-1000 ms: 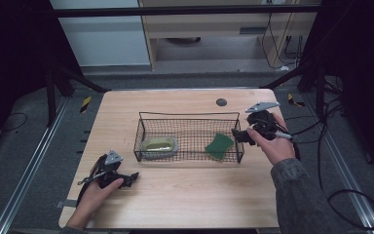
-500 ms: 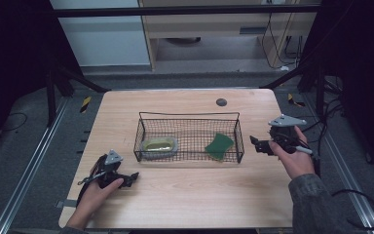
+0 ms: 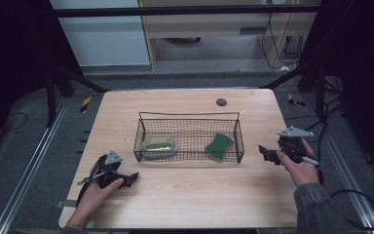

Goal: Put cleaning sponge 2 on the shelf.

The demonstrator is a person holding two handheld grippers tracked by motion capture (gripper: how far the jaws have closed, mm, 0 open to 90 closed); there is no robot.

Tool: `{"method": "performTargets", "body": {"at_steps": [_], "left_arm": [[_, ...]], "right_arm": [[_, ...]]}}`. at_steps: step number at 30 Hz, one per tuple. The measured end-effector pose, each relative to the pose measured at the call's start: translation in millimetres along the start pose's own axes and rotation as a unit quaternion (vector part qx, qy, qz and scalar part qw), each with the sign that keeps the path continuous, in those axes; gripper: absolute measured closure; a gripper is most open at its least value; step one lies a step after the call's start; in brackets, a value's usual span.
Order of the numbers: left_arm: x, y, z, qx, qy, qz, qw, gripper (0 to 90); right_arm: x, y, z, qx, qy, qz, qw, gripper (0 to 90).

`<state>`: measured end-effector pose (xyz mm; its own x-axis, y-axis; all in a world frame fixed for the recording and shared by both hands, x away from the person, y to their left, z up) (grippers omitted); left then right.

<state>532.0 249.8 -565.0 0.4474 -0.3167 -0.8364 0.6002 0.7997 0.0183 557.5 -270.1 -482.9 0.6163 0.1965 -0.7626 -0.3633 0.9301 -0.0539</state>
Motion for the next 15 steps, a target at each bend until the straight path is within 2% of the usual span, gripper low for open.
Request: {"method": "performTargets", "body": {"at_steps": [8, 12, 15], "left_arm": [[-0.2, 0.2, -0.1, 0.002, 0.000, 0.001, 1.0000, 0.0], [-0.2, 0.3, -0.1, 0.002, 0.000, 0.002, 1.0000, 0.0], [-0.2, 0.2, -0.2, 0.002, 0.000, 0.001, 1.0000, 0.0]], "right_arm": [[18.4, -3.8, -20.6, 0.026, 0.021, 0.003, 0.9994, 11.8], [31.9, -3.5, -31.5, 0.026, 0.045, 0.005, 0.9986, 11.5], [42.1, -4.3, -33.2, 0.029, 0.052, 0.005, 0.9982, 11.3]]}}
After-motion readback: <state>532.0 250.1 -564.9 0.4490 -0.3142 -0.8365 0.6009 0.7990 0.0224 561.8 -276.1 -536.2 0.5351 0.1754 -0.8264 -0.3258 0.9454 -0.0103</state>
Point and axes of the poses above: each handheld gripper's, and its own axes: x roughly forward along the jaws, z roughly out of its top, y roughly to its left, the point moved 8 cm from there along x, roughly forward along the jaws, and after that the axes turned 12 degrees about y, right-handed, at the moved point
